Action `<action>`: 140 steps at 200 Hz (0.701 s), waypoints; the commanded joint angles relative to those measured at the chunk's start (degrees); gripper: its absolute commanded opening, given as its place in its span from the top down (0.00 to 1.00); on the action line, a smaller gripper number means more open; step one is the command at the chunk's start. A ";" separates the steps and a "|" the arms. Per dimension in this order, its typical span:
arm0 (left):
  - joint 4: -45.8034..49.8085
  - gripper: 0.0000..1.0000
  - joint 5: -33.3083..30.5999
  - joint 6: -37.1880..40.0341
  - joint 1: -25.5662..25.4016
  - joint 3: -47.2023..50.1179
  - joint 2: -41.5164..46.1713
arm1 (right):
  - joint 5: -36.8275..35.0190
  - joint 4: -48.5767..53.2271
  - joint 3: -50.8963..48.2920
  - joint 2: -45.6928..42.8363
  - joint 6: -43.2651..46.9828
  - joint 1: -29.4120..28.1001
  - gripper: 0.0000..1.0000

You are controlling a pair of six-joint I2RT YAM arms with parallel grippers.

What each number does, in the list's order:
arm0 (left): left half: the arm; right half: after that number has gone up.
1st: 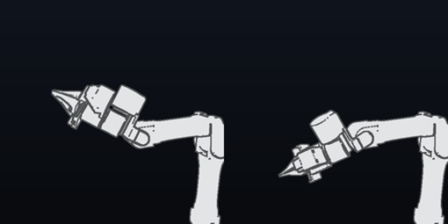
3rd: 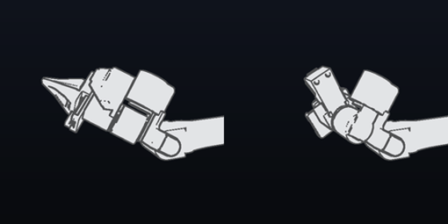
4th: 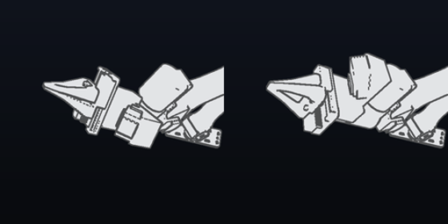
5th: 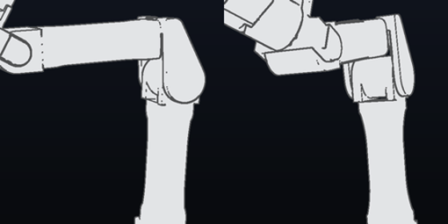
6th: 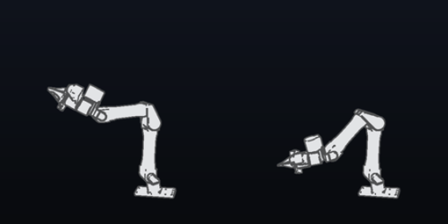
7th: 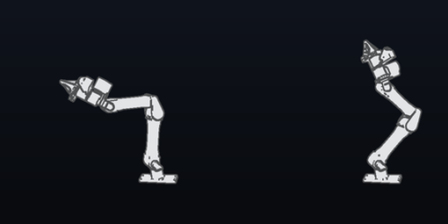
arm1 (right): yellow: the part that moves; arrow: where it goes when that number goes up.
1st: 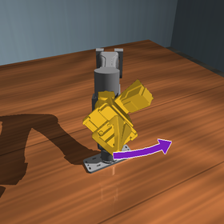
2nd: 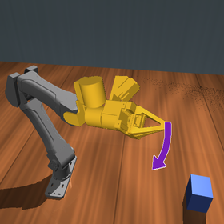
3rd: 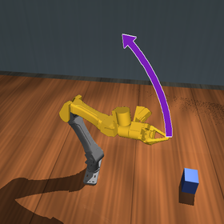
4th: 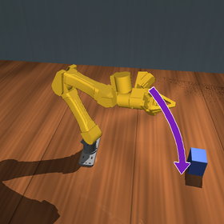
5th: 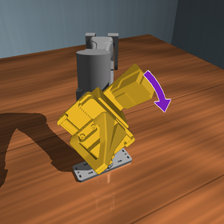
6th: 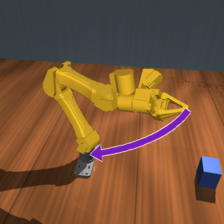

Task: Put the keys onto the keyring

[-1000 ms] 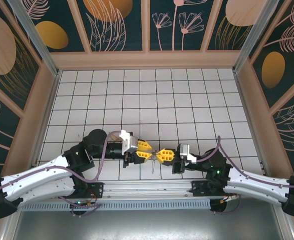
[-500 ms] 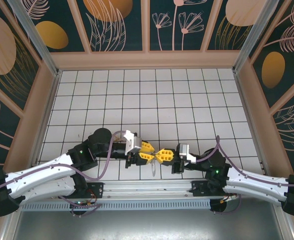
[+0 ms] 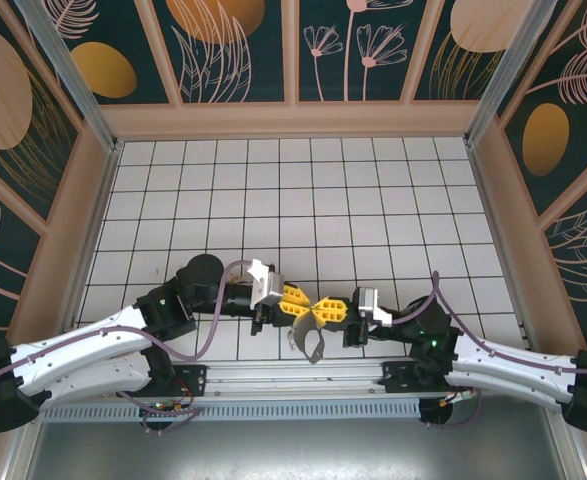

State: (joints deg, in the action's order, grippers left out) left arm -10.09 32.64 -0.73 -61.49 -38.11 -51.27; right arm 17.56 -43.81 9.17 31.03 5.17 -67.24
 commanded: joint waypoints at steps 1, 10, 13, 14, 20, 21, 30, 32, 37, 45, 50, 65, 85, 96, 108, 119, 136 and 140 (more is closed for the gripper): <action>-1.92 0.87 0.51 0.45 -0.08 -1.47 -1.18 | 0.20 -1.65 0.57 -0.08 -0.47 -0.22 1.00; -2.09 0.88 0.64 0.39 -0.11 -1.40 -1.36 | 0.19 -1.70 0.50 -0.15 -0.50 -0.18 1.00; -2.06 0.89 0.60 0.40 -0.09 -1.51 -1.44 | 0.21 -1.64 0.46 -0.13 -0.45 -0.19 1.00; -2.01 0.89 0.59 0.39 -0.06 -1.52 -1.46 | 0.20 -1.63 0.48 -0.15 -0.48 -0.18 1.00; -2.01 0.89 0.61 0.46 -0.12 -1.53 -1.63 | 0.15 -1.65 0.48 -0.14 -0.45 -0.17 1.00; -2.03 0.89 0.64 0.46 -0.12 -1.53 -1.64 | 0.13 -1.64 0.44 -0.16 -0.44 -0.17 1.00; -1.98 0.89 0.61 0.48 -0.12 -1.53 -1.73 | 0.03 -1.50 0.40 -0.11 -0.34 -0.19 1.00; -1.98 0.89 0.61 0.52 -0.09 -1.53 -1.75 | -0.03 -1.53 0.34 -0.07 -0.36 -0.22 1.00; -2.04 0.89 0.60 0.48 -0.12 -1.53 -1.82 | -0.11 -1.46 0.33 -0.09 -0.26 -0.17 1.00; -2.00 0.89 0.49 0.42 -0.05 -1.53 -1.87 | -0.16 -1.30 0.24 -0.09 -0.25 -0.17 1.00; -2.00 0.88 0.27 0.39 -0.10 -1.53 -1.82 | -0.24 -1.31 0.27 0.05 -0.22 -0.17 1.00; -2.04 0.88 0.15 0.29 -0.08 -1.51 -1.87 | -0.30 -1.45 0.13 0.09 -0.20 -0.17 1.00; -2.47 0.88 0.03 0.01 -0.07 -1.45 -2.09 | -0.42 -1.45 0.12 0.25 -0.15 -0.17 1.00; -2.73 0.91 -0.44 -0.34 -0.11 -1.45 -2.30 | -0.47 -1.29 0.12 0.37 -0.12 -0.22 1.00; -2.74 1.00 -1.20 -0.35 -0.06 -1.36 -2.44 | -0.60 -0.87 0.23 0.53 -0.06 -0.17 1.00; -2.77 1.00 -1.66 -0.25 -0.07 -1.27 -2.39 | -0.76 -0.44 0.17 0.49 0.10 -0.18 1.00; -3.03 1.00 -2.80 -0.26 -0.07 -0.75 -1.96 | -1.47 0.34 0.05 0.14 0.22 -0.17 1.00; -3.03 1.00 -3.40 -0.21 -0.07 -0.66 -1.86 | -1.60 0.59 0.05 0.06 0.34 -0.17 1.00</action>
State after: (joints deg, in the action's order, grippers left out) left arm -10.50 32.12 -0.47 -61.17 -38.20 -51.88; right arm 16.23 -43.64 9.17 31.03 5.17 -67.18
